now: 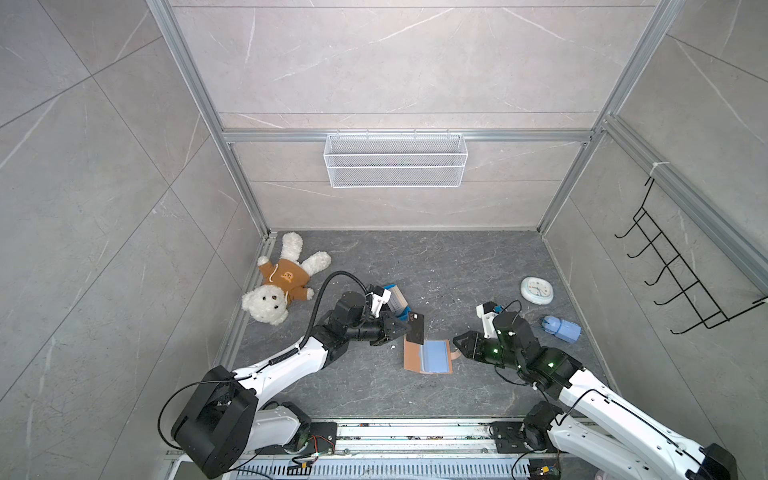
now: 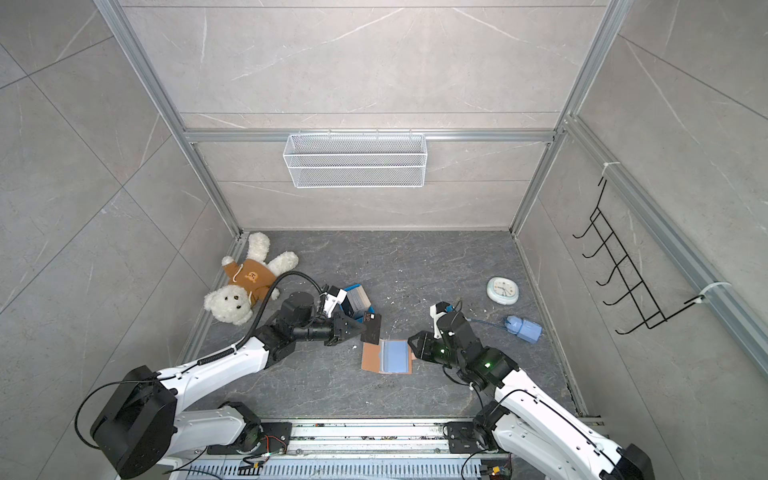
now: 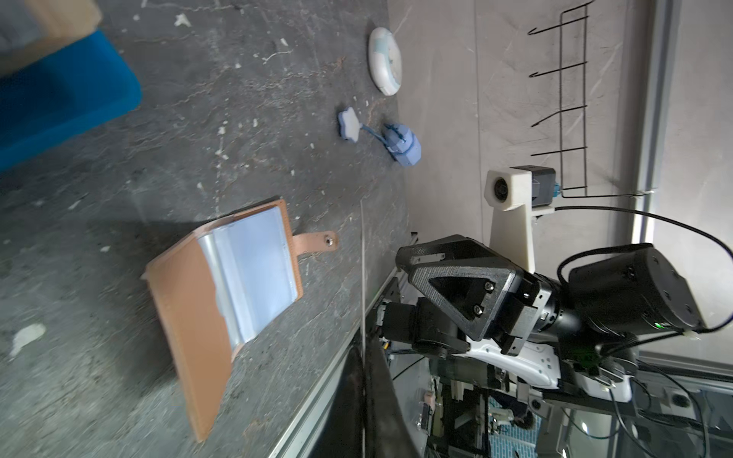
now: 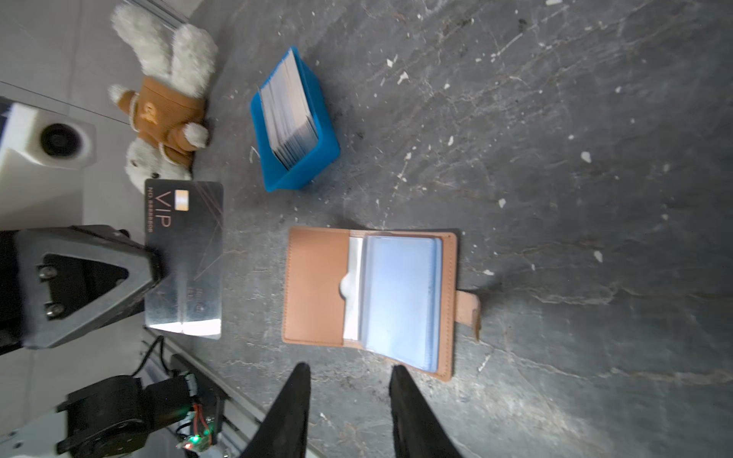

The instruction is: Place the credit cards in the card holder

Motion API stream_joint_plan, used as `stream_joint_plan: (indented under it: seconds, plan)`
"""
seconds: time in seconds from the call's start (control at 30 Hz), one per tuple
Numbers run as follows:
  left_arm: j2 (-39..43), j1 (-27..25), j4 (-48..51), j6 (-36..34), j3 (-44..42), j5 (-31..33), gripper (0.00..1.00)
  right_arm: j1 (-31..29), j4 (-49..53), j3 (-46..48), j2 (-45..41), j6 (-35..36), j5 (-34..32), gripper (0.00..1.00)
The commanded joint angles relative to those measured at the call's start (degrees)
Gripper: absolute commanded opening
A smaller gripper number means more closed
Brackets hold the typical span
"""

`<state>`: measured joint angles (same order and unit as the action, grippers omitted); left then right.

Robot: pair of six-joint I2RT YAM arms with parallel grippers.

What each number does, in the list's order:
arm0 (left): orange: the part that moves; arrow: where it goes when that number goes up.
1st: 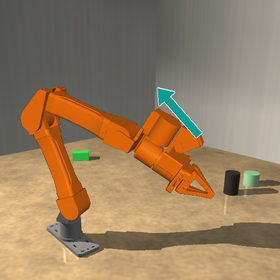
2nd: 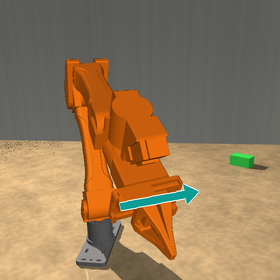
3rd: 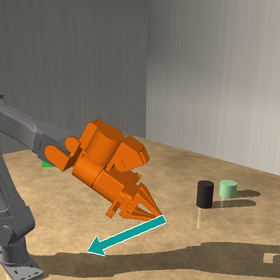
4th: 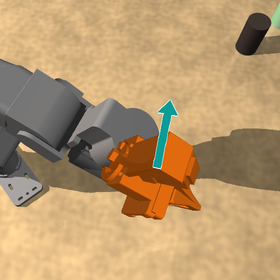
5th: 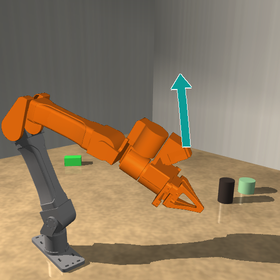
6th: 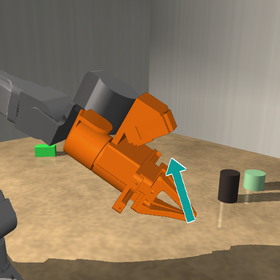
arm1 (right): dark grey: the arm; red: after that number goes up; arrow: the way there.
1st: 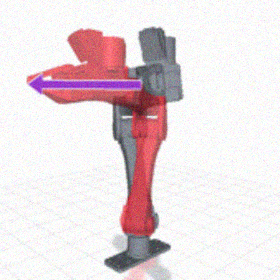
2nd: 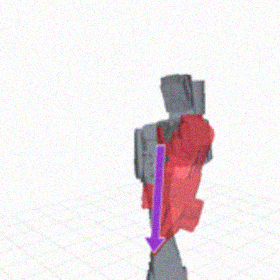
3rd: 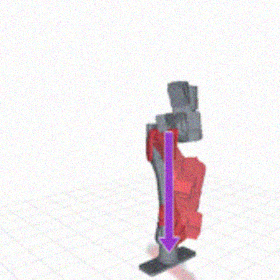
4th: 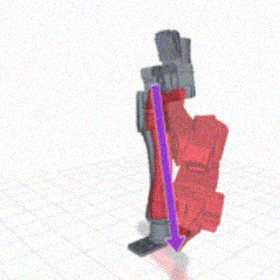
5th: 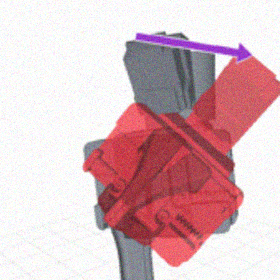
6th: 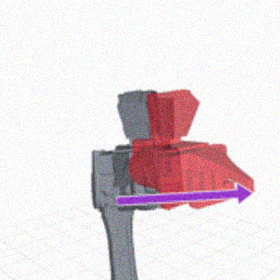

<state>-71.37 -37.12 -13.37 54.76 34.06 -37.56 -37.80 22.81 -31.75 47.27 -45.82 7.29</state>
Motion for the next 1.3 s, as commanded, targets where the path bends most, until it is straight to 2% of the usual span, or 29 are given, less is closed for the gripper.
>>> stream_joint_plan:
  seconds: [0.0,0.13,0.4,0.7,0.93,1.07,1.27]
  plan:
    - [2.7,-0.7,0.8,-2.6,-1.9,2.2,0.00,-2.8,-2.8,2.4,2.3,-0.3,-6.5,0.35]
    - [3.3,-1.0,0.9,-1.8,-3.6,5.0,0.00,-4.3,-4.4,3.2,6.8,-2.2,-9.2,0.28]
    - [0.6,-1.5,1.1,-3.0,-1.9,5.2,0.00,-4.4,-10.3,5.2,13.4,-5.0,-6.5,0.27]
    - [-2.3,-5.6,0.7,-2.9,0.7,7.4,0.00,-4.7,-10.2,6.5,16.8,-4.9,-5.5,0.25]
    - [-2.8,-7.5,0.9,-2.9,0.0,9.7,0.00,-5.0,-10.8,6.3,18.2,-1.6,-6.6,0.25]
    - [-3.3,-8.5,1.1,-3.1,0.0,10.9,0.00,-5.1,-10.8,6.3,19.1,-2.0,-8.6,0.23]
    - [-3.7,-10.2,4.0,-4.6,1.5,12.5,0.00,-5.1,-12.3,7.0,21.4,-2.8,-8.2,0.20]
